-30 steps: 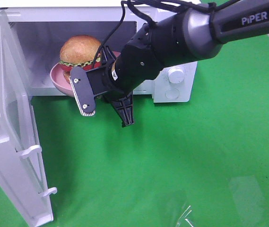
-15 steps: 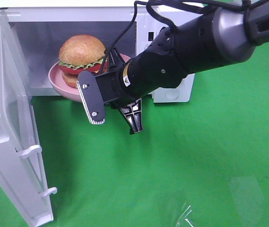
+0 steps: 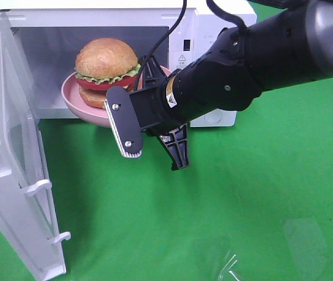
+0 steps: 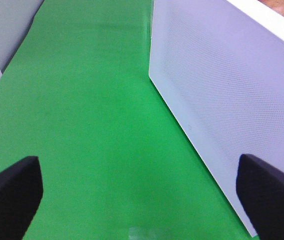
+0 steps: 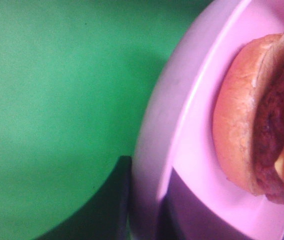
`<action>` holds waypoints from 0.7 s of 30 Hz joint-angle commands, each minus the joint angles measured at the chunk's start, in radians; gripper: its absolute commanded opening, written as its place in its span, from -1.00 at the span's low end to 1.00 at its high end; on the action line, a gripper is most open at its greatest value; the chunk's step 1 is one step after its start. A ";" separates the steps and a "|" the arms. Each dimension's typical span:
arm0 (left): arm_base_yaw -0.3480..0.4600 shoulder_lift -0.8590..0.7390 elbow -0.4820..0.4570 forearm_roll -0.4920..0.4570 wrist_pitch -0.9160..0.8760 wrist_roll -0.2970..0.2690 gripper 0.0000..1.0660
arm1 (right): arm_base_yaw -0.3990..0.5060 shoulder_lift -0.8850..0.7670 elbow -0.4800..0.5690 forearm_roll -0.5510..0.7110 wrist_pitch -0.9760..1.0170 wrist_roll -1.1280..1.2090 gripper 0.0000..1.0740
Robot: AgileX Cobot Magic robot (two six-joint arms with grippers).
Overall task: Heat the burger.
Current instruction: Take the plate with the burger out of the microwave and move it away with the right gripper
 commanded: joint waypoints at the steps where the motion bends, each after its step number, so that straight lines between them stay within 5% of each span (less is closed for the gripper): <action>1: 0.002 -0.020 0.003 -0.001 -0.007 -0.002 0.83 | -0.009 -0.066 0.035 -0.006 -0.040 0.025 -1.00; 21: 0.002 -0.020 0.003 -0.001 -0.007 -0.002 0.83 | -0.009 -0.331 0.277 -0.006 -0.039 0.025 -1.00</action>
